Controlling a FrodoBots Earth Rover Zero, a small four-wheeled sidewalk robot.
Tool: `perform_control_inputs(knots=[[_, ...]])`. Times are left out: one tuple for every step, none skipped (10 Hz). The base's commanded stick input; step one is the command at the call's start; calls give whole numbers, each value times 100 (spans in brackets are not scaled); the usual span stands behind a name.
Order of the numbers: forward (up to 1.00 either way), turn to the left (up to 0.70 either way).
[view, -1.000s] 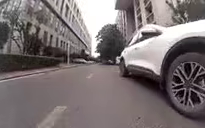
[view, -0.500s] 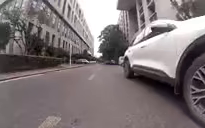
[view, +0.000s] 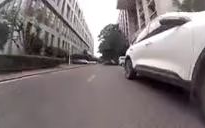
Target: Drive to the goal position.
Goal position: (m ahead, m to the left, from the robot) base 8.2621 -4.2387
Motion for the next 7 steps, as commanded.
perform_control_inputs(knots=[[70,0],[70,0],[70,0],[70,0],[70,0],[70,0],[70,0]])
